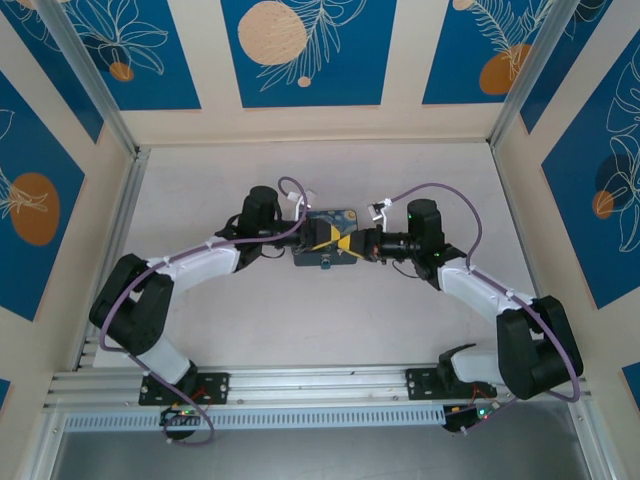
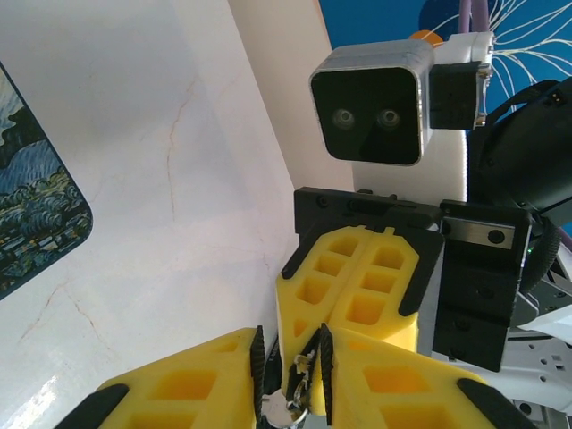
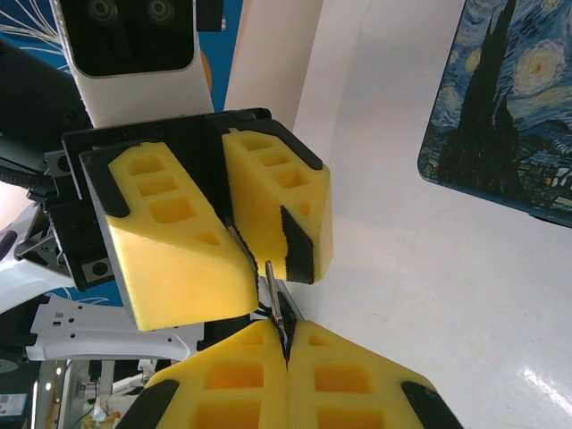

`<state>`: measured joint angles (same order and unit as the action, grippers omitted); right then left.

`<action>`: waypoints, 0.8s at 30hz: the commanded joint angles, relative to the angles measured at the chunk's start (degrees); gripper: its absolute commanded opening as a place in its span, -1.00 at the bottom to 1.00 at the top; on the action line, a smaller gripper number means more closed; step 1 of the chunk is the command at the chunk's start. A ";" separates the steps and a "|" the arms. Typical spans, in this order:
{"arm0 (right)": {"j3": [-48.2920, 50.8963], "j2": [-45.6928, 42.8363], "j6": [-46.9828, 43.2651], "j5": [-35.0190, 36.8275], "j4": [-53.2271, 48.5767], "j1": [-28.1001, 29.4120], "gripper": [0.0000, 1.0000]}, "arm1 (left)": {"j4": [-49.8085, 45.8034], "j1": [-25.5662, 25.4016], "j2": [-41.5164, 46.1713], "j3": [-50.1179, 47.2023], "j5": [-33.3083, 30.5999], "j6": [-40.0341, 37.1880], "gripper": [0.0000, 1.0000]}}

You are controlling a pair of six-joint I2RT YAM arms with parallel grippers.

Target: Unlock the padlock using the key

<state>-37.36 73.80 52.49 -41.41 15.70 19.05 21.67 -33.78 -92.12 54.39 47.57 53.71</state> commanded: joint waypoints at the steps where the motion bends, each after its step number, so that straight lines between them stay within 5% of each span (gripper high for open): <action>1: 1.12 0.55 0.70 -1.26 1.25 -0.29 -1.00 | 2.56 -0.40 -0.12 -0.60 1.30 0.40 -0.53; 10: 1.46 0.43 1.00 -0.85 1.56 -0.31 -1.00 | 2.94 -1.29 -0.33 -0.47 1.04 0.60 -0.97; 14: 1.45 0.11 1.19 -0.69 1.46 -0.34 -1.00 | 2.76 -1.44 -0.28 -0.75 -0.07 0.85 -1.00; 16: 1.32 -0.70 1.03 -0.81 0.17 -1.14 -0.69 | 2.70 -1.50 0.06 -1.19 -1.47 1.19 -1.00; 19: 2.40 -5.06 1.03 0.91 -2.67 -3.82 0.22 | 2.07 -1.38 1.18 -1.95 -4.66 1.30 -1.00; 24: 0.55 -11.19 -2.40 4.46 -15.66 -7.94 0.94 | 1.45 -1.43 2.77 -2.18 -8.42 1.19 -1.00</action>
<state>-35.62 65.54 52.42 -39.29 9.32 12.27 22.46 -34.96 -91.85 52.42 42.11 55.20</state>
